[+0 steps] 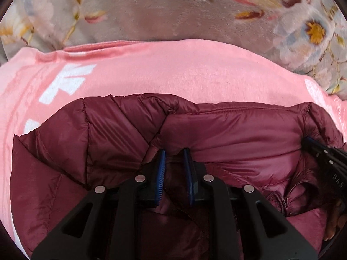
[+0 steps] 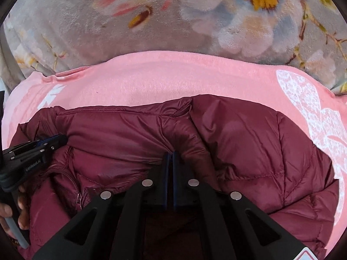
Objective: Fold large clothes
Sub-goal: 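Lower the folded hem onto the jacket with both grippers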
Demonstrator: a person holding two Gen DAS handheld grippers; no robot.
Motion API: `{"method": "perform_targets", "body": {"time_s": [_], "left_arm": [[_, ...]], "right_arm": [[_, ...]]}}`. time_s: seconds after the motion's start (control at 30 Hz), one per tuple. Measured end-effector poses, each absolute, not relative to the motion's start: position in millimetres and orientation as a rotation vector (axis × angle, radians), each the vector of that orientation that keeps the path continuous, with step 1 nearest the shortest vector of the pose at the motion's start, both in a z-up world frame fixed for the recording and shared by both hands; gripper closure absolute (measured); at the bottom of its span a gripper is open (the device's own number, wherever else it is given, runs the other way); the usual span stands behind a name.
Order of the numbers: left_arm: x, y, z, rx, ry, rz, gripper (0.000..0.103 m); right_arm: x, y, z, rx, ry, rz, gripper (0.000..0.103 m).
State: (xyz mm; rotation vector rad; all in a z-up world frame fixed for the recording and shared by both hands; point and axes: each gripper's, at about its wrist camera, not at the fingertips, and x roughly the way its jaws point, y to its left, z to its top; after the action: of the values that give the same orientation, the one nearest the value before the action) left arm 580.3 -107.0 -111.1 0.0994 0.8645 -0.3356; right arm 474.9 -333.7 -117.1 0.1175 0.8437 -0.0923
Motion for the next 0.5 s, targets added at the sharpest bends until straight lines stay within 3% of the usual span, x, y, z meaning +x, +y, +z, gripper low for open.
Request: {"method": "perform_targets", "body": {"time_s": [0.5], "left_arm": [[577, -117, -107, 0.145, 0.843, -0.312, 0.086]], "right_arm": [[475, -329, -117, 0.099, 0.838, -0.096, 0.103]]}}
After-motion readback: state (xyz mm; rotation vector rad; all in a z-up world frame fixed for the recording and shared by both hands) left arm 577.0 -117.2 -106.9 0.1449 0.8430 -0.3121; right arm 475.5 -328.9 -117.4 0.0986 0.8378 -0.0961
